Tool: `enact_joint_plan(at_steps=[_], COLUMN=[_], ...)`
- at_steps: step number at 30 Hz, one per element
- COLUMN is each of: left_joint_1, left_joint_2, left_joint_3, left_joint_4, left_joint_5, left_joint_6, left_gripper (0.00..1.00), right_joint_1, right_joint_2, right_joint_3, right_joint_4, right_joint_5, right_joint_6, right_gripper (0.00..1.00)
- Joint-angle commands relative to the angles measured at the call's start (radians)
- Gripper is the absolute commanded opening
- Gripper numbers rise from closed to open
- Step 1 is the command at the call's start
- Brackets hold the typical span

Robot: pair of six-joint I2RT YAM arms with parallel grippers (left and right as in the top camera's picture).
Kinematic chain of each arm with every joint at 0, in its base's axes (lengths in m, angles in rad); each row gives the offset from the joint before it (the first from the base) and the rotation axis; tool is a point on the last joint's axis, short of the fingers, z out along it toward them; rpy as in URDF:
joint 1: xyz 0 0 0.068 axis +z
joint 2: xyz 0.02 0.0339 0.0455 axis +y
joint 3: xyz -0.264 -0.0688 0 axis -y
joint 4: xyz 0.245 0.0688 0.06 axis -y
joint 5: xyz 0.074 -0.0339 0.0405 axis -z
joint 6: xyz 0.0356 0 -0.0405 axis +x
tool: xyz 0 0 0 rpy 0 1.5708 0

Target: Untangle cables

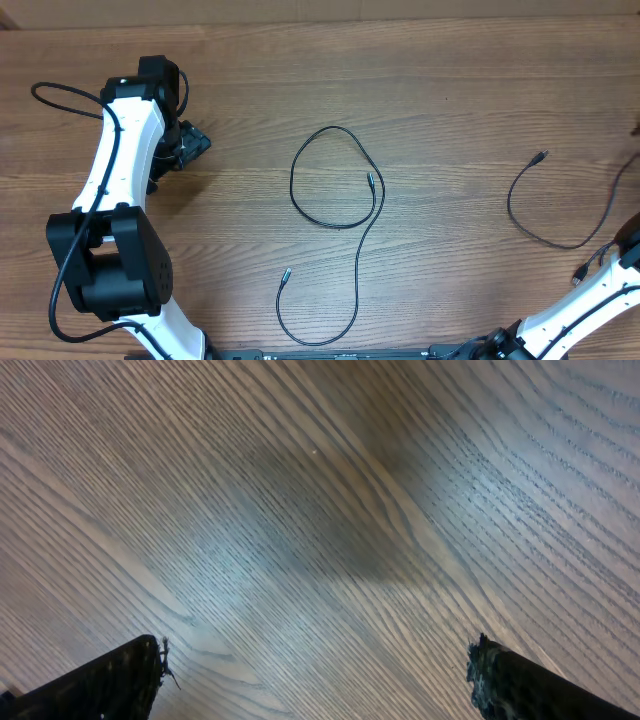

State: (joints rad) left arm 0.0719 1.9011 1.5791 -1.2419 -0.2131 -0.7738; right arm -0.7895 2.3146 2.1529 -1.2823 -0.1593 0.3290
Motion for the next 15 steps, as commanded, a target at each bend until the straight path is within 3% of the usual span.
enact_joint_plan(at_steps=[1,9,15], left_joint_1=[-0.006,-0.007,-0.007], left_joint_2=[-0.003,-0.003,-0.003], left_joint_3=[0.006,0.006,0.006], left_joint_4=[-0.002,-0.002,-0.002], left_joint_5=[0.001,0.001,0.001], left_joint_6=[0.019,0.018,0.018], left_gripper=[1.0,1.0,0.99], right_joint_1=[0.005,0.012,0.072], right_joint_2=[0.001,-0.08,-0.126], right_joint_3=[0.008,0.009,0.008], right_joint_4=[0.006,0.029,0.032], right_joint_5=[-0.307,-0.457,-0.598], right_joint_6=[-0.192,-0.273,-0.438], right_gripper=[1.0,1.0,1.0])
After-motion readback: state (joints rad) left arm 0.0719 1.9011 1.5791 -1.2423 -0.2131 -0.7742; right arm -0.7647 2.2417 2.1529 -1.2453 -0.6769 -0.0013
